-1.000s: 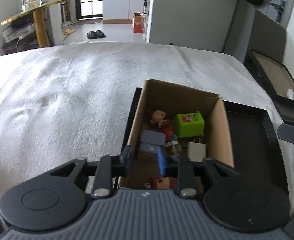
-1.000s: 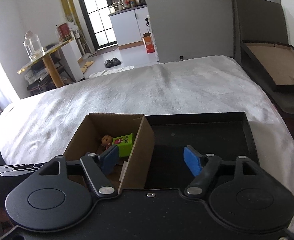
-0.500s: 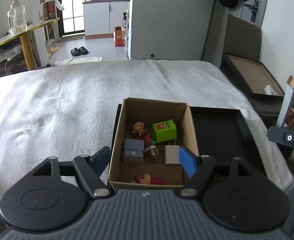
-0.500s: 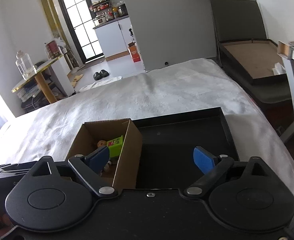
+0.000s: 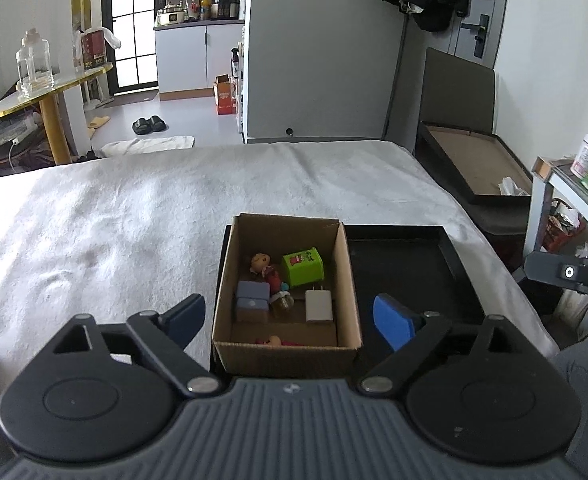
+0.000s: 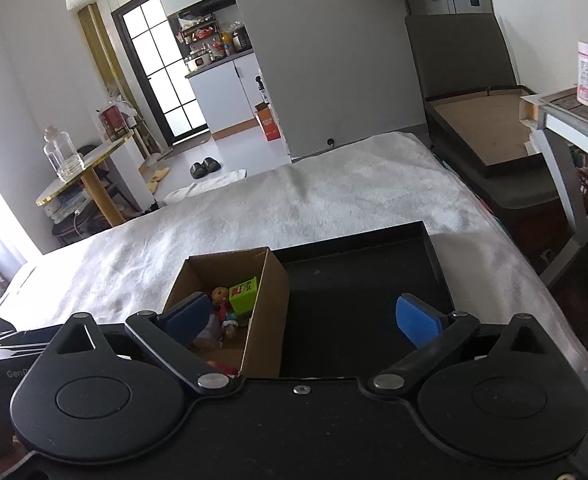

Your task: Organize rigid objects

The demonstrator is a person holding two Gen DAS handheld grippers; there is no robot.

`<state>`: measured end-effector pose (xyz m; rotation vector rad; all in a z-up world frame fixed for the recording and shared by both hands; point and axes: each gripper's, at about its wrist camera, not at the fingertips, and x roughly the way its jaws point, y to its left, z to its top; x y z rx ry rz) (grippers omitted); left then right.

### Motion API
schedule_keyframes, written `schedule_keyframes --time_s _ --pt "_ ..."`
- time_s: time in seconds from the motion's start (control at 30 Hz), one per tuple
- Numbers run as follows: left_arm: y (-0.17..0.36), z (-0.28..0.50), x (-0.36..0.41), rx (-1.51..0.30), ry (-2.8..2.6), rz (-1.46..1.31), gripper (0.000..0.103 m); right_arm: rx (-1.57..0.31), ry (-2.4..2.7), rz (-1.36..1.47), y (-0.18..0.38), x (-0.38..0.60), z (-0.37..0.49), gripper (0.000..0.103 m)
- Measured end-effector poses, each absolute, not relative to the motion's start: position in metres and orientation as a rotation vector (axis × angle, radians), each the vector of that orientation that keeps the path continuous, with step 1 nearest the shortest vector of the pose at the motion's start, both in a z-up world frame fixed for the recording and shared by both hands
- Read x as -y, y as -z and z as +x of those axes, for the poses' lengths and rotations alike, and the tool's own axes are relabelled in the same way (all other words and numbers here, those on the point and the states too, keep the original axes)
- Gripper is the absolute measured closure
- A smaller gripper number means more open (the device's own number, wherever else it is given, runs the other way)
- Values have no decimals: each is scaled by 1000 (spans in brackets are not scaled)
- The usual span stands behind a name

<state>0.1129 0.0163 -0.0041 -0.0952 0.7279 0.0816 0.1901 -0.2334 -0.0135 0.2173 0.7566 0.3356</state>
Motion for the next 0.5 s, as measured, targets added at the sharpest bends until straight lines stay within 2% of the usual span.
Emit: schedule_keyframes --time_s 0.5 --pt "-17 70 1 -742 -53 -81 12 -782 -299 191 -11 244 150 0"
